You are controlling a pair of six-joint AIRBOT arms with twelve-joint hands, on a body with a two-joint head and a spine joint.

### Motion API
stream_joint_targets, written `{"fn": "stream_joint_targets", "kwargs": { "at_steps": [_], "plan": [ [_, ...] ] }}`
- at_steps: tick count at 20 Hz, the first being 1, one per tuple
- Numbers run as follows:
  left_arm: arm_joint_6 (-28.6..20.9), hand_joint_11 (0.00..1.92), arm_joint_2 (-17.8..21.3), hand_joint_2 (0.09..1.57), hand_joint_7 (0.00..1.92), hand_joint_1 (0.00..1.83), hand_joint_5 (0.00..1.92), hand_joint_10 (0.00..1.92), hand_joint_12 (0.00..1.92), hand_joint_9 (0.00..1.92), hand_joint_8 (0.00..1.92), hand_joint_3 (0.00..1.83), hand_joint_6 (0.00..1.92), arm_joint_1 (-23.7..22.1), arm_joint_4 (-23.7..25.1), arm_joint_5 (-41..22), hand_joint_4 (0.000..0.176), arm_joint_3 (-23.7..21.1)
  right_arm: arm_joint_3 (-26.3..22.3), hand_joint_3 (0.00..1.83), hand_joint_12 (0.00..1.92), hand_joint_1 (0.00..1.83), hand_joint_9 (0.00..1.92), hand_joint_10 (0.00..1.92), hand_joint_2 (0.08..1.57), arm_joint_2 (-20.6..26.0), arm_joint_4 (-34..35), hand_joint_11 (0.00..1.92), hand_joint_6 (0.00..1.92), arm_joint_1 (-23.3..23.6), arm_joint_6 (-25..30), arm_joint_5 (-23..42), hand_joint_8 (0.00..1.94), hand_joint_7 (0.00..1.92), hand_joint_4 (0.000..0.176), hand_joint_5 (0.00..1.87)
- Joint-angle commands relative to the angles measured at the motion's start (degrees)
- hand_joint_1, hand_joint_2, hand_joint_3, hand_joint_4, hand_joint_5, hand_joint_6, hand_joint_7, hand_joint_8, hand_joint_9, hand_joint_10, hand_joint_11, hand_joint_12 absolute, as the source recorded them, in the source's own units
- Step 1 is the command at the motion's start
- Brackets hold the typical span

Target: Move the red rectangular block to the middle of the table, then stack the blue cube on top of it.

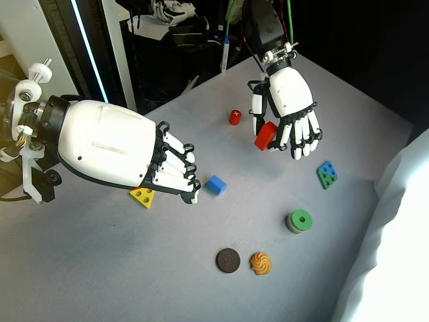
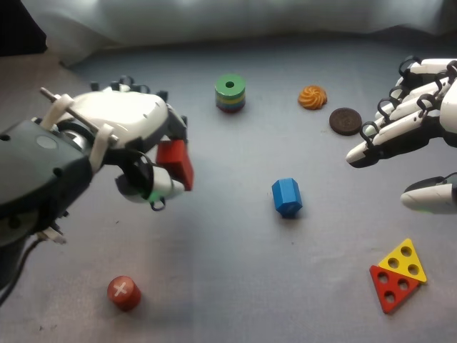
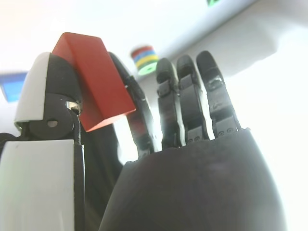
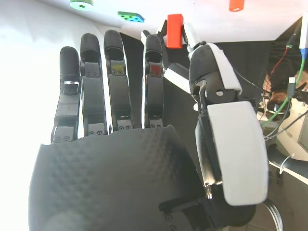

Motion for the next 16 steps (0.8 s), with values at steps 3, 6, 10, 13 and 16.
{"fn": "stream_joint_targets", "kwargs": {
  "at_steps": [3, 6, 10, 13, 16],
  "plan": [
    [0.1, 0.00, -0.8, 1.17, 0.38, 0.99, 0.87, 0.00, 0.51, 0.23, 0.00, 0.00, 1.15, -0.8, 2.2, -3.6, 0.129, -0.8, -0.2, 0.00, 0.90, 0.38, 0.43, 0.00, 1.29, 0.5, 1.2, 0.00, 0.00, 0.7, 0.2, 5.5, 0.00, 0.49, 0.000, 0.51],
    [0.1, 0.00, -2.1, 1.15, 0.37, 0.99, 0.89, 0.00, 0.52, 0.24, 0.00, 0.00, 1.11, -0.6, 2.2, -4.4, 0.133, -1.0, -0.2, 0.00, 0.90, 0.38, 0.43, 0.00, 1.28, 0.5, 1.2, 0.00, 0.00, 0.7, 0.2, 5.5, 0.00, 0.49, 0.000, 0.51],
    [-1.9, 0.00, -3.7, 1.16, 0.37, 1.00, 0.89, 0.00, 0.51, 0.23, 0.00, 0.00, 1.13, 0.7, 3.8, -4.5, 0.117, -0.1, -0.2, 0.00, 0.92, 0.38, 0.44, 0.00, 1.28, 0.5, 1.2, 0.00, 0.00, 0.7, 0.2, 5.5, 0.00, 0.51, 0.000, 0.52],
    [-3.3, 0.00, -4.3, 1.15, 0.37, 1.00, 0.90, 0.00, 0.52, 0.23, 0.00, 0.00, 1.11, 2.0, 5.3, -4.7, 0.134, 0.6, -0.2, 0.00, 0.96, 0.39, 0.45, 0.00, 1.28, 0.5, 1.2, 0.01, 0.00, 0.7, 0.2, 5.5, 0.00, 0.51, 0.000, 0.53],
    [-5.4, 0.00, -5.0, 1.16, 0.37, 0.99, 0.88, 0.00, 0.50, 0.23, 0.00, 0.00, 1.13, 3.2, 6.9, -4.7, 0.131, 1.4, -0.2, 0.00, 0.96, 0.38, 0.45, 0.00, 1.28, 0.6, 1.2, 0.00, 0.00, 0.7, 0.2, 5.6, 0.00, 0.51, 0.000, 0.52]
  ]
}}
